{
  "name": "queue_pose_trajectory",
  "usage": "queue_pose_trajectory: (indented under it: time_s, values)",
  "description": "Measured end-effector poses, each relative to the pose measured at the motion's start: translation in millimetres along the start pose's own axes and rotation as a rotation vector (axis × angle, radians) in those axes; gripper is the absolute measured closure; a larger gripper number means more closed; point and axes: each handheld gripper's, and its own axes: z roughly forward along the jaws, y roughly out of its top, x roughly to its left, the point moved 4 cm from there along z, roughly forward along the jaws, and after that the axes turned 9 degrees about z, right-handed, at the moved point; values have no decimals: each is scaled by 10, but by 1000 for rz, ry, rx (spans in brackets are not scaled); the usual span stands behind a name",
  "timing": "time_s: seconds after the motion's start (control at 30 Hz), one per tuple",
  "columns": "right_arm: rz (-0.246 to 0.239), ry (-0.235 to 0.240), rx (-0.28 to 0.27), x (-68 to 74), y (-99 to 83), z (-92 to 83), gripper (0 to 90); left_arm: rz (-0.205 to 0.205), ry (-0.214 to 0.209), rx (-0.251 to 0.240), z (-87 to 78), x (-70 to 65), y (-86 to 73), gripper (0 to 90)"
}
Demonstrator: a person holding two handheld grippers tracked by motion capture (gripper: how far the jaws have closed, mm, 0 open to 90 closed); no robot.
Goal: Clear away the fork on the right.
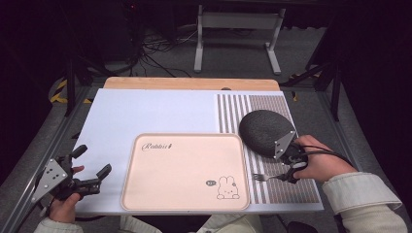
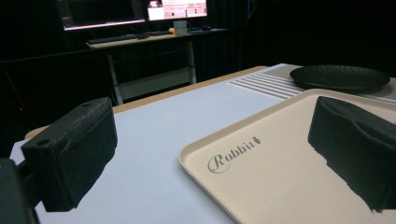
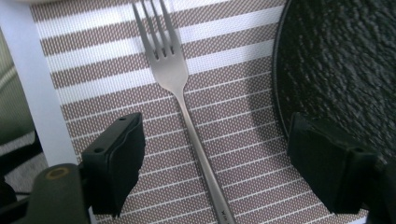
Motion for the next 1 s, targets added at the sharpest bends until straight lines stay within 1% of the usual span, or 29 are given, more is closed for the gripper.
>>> queue_pose_trajectory:
  time_s: [0.03,0.13,0.2,0.23,0.33,0.43,0.47,0.57,0.6,0.7,0.77,0.8,0.87,0.93,1.0]
  values:
    - [-17,1,1,-3,0,11,200,-1,-1,0,0,-1,0,21]
    - [-41,22,9,23,-9,56,228,0,1,0,-1,1,0,21]
    - [-37,30,13,40,-14,101,232,-1,2,1,0,1,0,21]
    - [-33,46,15,60,-17,136,248,1,3,1,2,1,-1,21]
    - [-24,69,19,73,-21,212,256,3,1,6,2,-2,-2,21]
    - [-23,68,29,72,-23,254,261,2,3,6,1,2,-3,22]
    - [-28,76,33,74,-23,273,269,1,2,6,2,2,-3,22]
    - [-25,74,36,77,-16,314,305,4,1,6,3,0,-3,22]
    - [-25,74,36,77,-16,314,305,4,1,6,3,0,-3,22]
    - [-29,84,51,88,-25,357,387,3,2,6,2,1,-3,22]
    - [-43,81,63,79,-33,375,453,3,2,6,3,0,-3,22]
    - [-56,79,75,67,-38,375,484,3,2,6,3,0,-3,22]
    - [-65,83,97,58,-44,370,564,3,2,6,3,-1,-3,22]
    - [-72,86,99,50,-42,368,610,4,2,6,4,-1,-3,22]
    - [-82,90,113,44,-43,366,643,3,3,5,5,-2,-3,22]
